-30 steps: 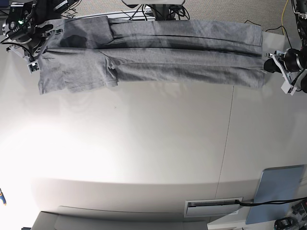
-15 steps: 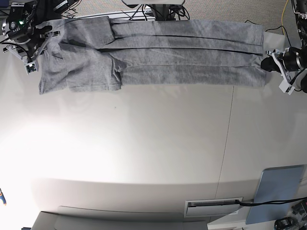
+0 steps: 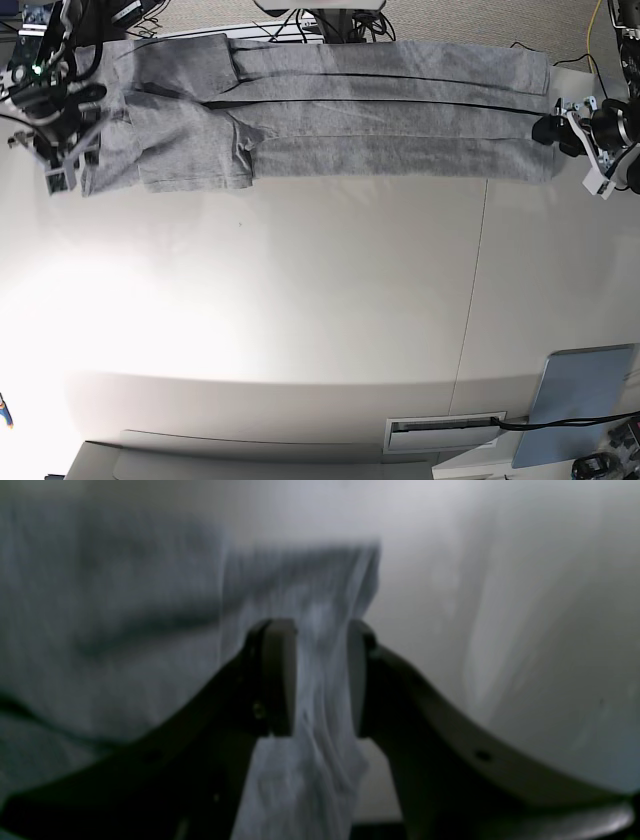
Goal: Fold the T-shirt properly
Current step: 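Release the hem and regrasp the folded edges with both grippers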
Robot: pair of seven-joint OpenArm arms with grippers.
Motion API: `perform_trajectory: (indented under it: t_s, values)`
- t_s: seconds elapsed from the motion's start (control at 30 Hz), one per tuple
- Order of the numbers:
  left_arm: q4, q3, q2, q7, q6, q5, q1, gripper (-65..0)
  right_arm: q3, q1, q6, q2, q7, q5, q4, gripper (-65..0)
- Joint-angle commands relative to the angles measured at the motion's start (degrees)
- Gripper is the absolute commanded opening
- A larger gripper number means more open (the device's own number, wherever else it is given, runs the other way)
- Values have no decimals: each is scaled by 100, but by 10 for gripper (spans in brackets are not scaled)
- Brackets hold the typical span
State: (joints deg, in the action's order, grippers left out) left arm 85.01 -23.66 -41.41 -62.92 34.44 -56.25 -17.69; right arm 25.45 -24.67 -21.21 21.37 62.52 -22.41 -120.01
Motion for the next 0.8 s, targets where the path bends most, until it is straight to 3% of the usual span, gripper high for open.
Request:
perform_trajectory:
  t_s: [0.0, 0.1, 0.3, 0.47, 0.77]
  values:
    - [79, -63, -140, 103, 39, -101, 42, -236, 22, 122, 4, 44, -125, 15, 2, -469]
    - [79, -63, -109, 149, 275, -103, 42, -236, -155, 490, 4, 7, -127, 13, 431, -469]
    - [76, -63, 92, 166, 258, 26, 39, -236, -699, 901, 7, 7, -52, 17, 942, -469]
    - [70, -63, 337, 474, -138, 634, 39, -235, -785, 927, 7, 9, 20, 42, 942, -469]
    - [61, -66, 361, 472, -387, 1156, 31, -235, -782, 925, 7, 11, 181, 146, 942, -469]
